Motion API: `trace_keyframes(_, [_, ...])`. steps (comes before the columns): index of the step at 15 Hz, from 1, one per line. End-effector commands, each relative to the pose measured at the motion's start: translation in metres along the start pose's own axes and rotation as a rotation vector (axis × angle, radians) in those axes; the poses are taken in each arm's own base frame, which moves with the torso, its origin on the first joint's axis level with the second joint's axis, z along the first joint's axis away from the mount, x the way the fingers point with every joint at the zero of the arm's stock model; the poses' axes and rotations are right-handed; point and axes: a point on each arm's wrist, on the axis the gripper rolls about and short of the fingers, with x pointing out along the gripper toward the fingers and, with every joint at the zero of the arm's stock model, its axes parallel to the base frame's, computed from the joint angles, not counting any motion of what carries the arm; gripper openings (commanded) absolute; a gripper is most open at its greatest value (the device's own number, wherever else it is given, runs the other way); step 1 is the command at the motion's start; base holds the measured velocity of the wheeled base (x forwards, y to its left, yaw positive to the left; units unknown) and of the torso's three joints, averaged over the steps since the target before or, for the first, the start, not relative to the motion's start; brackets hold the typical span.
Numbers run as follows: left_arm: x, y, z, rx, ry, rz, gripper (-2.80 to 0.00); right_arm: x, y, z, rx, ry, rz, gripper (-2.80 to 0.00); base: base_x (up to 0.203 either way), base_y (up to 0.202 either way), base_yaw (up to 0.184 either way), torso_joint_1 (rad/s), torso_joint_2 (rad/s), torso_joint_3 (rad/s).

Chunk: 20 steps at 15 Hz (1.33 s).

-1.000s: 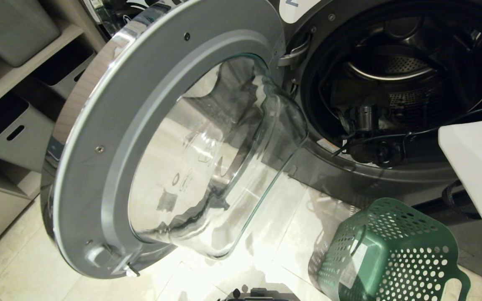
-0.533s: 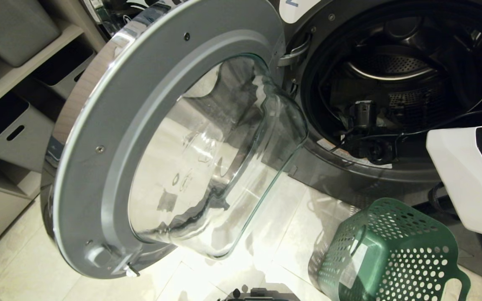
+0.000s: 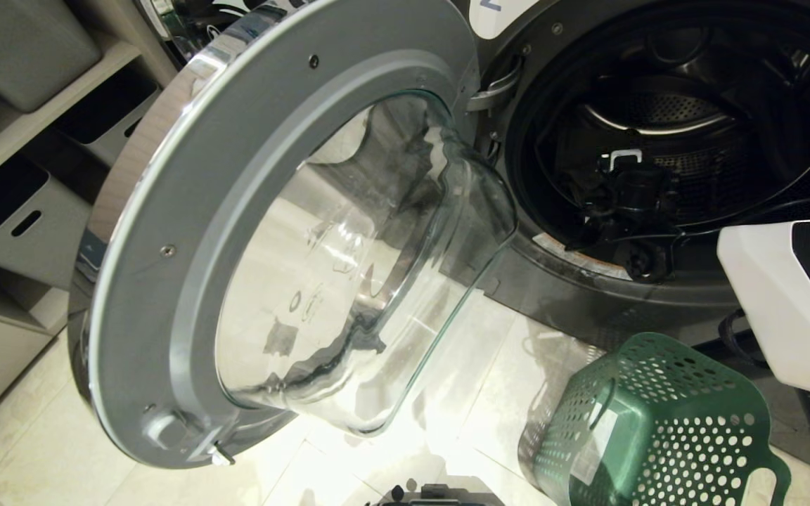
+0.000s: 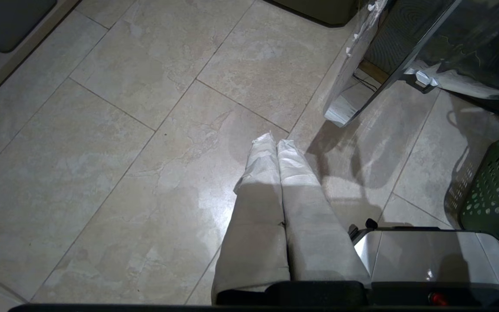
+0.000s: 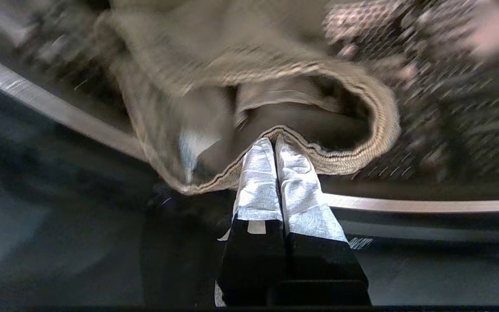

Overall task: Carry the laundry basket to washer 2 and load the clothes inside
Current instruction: Place the clothes into the washing machine

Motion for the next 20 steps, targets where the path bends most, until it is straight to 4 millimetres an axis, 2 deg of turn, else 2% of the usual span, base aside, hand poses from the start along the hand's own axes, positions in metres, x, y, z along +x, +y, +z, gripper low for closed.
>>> trace_keyframes(1, [0.0, 0.0, 0.0, 0.0, 0.003, 0.001, -2.8, 0.006, -0.008, 0.001, -0.004, -0.038, -0.009, -2.8, 0.0, 0.0, 0.0, 0.0, 0.0, 0.0])
trace_keyframes(5, [0.0, 0.0, 0.0, 0.0, 0.003, 0.0, -2.8, 0.014, -0.026, 0.011, -0.006, -0.14, -0.001, -2.8, 0.0, 0.0, 0.0, 0.0, 0.0, 0.0])
trace_keyframes(10, [0.0, 0.0, 0.0, 0.0, 0.003, 0.0, -2.8, 0.024, -0.047, 0.01, -0.037, -0.172, -0.003, -2.8, 0.0, 0.0, 0.0, 0.0, 0.0, 0.0])
trace_keyframes(15, [0.0, 0.0, 0.0, 0.0, 0.003, 0.0, -2.8, 0.022, -0.054, 0.022, -0.058, -0.294, 0.025, -2.8, 0.0, 0.0, 0.0, 0.0, 0.0, 0.0])
trace_keyframes(20, [0.0, 0.0, 0.0, 0.0, 0.003, 0.0, -2.8, 0.015, -0.05, 0.03, -0.068, -0.385, 0.066, -2.8, 0.0, 0.0, 0.0, 0.0, 0.0, 0.0])
